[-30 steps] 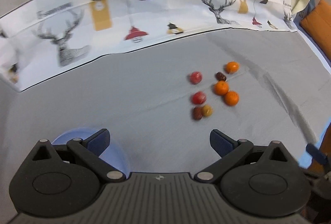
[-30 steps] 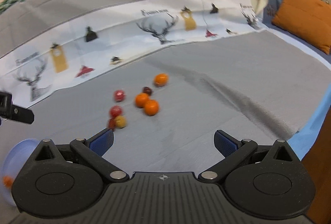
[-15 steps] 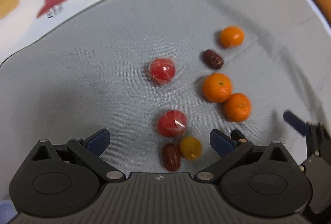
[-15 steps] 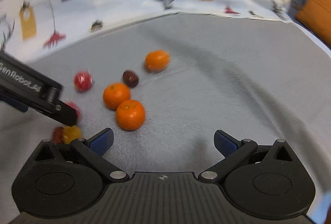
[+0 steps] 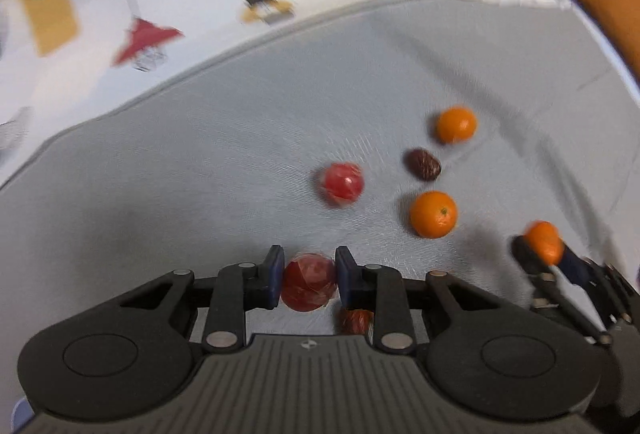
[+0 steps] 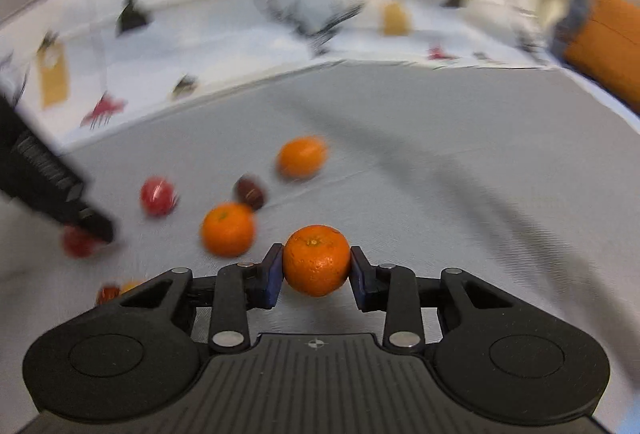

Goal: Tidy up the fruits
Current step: 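Grasp a red tomato with the left tool while the right tool grasps a mandarin, then carry the red tomato and the mandarin over the plate with both tools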

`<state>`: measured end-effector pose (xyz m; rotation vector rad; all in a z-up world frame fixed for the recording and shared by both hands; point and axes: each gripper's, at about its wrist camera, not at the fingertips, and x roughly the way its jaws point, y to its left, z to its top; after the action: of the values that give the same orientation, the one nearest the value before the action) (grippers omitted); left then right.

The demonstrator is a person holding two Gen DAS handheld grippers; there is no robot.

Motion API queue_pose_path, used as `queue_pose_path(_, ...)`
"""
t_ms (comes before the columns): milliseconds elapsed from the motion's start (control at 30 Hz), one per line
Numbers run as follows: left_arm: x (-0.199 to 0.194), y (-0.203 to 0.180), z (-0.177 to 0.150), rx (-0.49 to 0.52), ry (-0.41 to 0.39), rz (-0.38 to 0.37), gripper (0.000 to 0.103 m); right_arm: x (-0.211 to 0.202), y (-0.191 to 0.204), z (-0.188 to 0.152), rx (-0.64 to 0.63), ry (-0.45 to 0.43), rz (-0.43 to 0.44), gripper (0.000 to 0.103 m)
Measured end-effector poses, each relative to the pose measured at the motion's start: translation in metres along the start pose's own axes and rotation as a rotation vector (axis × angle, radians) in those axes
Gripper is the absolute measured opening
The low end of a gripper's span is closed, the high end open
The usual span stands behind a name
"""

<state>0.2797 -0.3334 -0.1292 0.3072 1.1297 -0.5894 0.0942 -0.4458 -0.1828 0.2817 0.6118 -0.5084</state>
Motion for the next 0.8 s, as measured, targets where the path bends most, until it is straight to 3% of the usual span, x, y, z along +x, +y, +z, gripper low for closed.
queue_pose_path(133,-0.064,0.018,-0.021,-0.054,-0.064,0.046,0.030,-0.071,-0.006,0.013,0.029,-0.079,0.041,0.035)
queue_pose_path(267,-0.132,0.038,-0.066,-0.102,-0.103,0.061,0.030,-0.145,0.002,0.014,-0.003,-0.130,0.130,0.035)
queue_pose_path(433,-0.201,0.055,-0.137,-0.149,-0.119,0.069,0.030,-0.226,0.022,-0.009,-0.027,-0.115,0.247,0.035)
queue_pose_path(600,-0.244,0.067,-0.210,-0.199,-0.101,0.072,0.030,-0.287,0.048,-0.040,-0.074,-0.077,0.345,0.035)
queue_pose_path(800,-0.272,0.082,-0.268,-0.251,-0.080,0.069,0.030,-0.337,0.074,-0.067,-0.155,-0.073,0.428,0.035)
